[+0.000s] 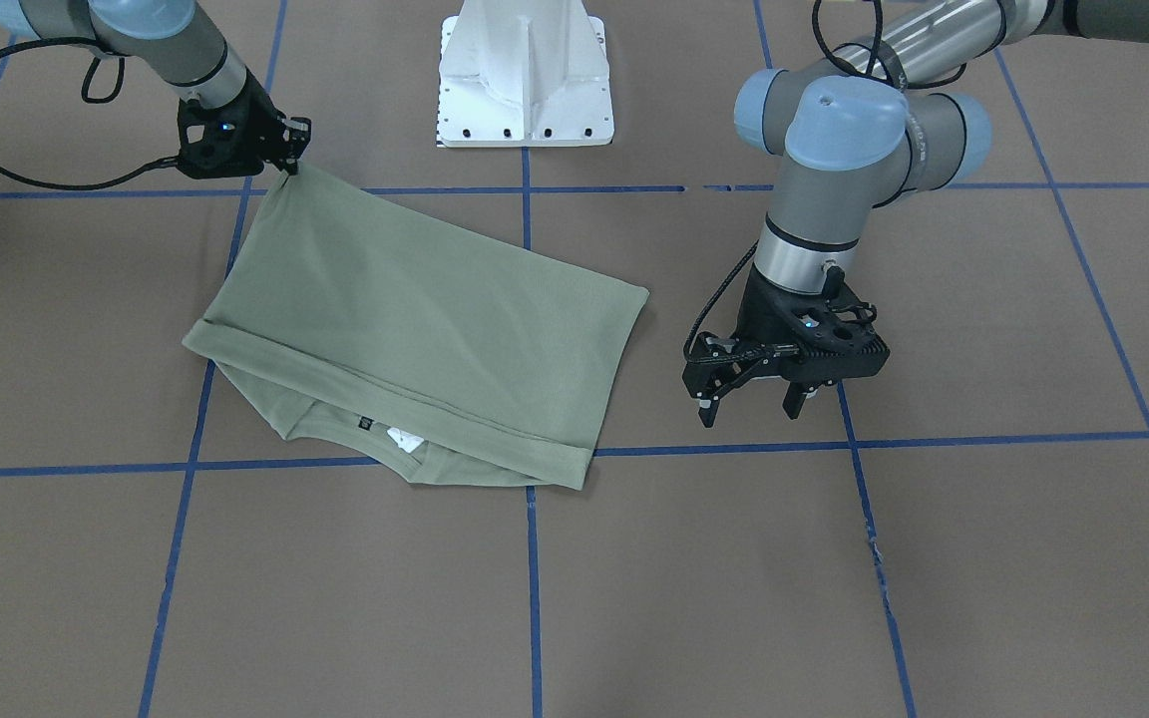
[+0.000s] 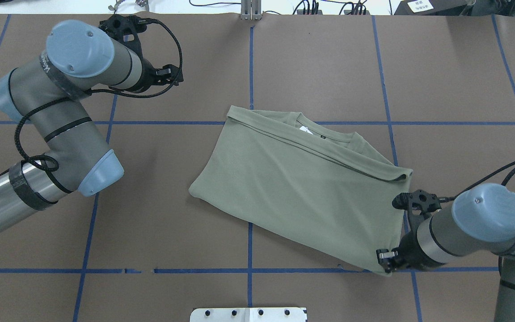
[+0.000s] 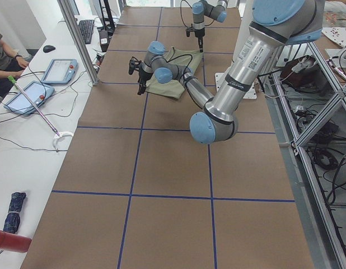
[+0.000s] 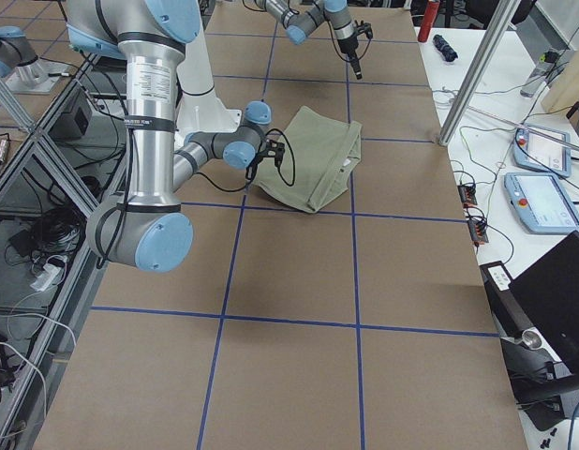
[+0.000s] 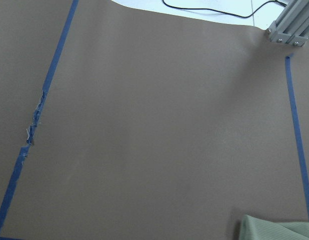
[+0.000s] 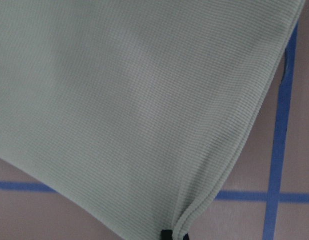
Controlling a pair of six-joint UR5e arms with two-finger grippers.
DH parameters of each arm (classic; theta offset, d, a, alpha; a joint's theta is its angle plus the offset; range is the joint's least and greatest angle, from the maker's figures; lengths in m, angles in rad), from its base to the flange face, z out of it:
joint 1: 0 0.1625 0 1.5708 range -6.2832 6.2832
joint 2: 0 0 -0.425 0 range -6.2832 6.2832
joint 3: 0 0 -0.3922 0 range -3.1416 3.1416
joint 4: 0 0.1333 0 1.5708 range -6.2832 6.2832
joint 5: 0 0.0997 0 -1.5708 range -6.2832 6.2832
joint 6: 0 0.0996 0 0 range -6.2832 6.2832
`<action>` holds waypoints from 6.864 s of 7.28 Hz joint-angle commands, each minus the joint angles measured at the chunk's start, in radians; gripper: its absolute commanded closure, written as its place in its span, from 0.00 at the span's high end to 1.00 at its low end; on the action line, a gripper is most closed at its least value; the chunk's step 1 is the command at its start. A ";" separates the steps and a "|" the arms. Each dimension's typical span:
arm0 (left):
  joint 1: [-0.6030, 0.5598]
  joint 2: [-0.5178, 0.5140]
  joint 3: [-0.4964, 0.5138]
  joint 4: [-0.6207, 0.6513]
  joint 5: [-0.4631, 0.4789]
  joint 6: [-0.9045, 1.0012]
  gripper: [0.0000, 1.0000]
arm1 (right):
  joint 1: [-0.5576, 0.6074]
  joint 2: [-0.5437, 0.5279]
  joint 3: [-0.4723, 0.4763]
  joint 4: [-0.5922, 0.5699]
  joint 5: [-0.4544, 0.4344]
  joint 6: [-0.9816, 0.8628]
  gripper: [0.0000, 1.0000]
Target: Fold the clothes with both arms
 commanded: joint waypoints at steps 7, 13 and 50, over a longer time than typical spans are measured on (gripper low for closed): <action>0.335 0.037 -0.117 -0.004 -0.002 -0.380 1.00 | 0.238 0.061 0.033 0.048 -0.015 0.028 1.00; 0.405 -0.007 -0.020 0.001 0.010 -0.547 0.96 | 0.315 0.146 -0.031 0.050 -0.017 0.024 1.00; -0.040 0.102 -0.153 -0.085 -0.168 0.066 1.00 | 0.214 0.752 -0.514 -0.264 -0.165 -0.150 1.00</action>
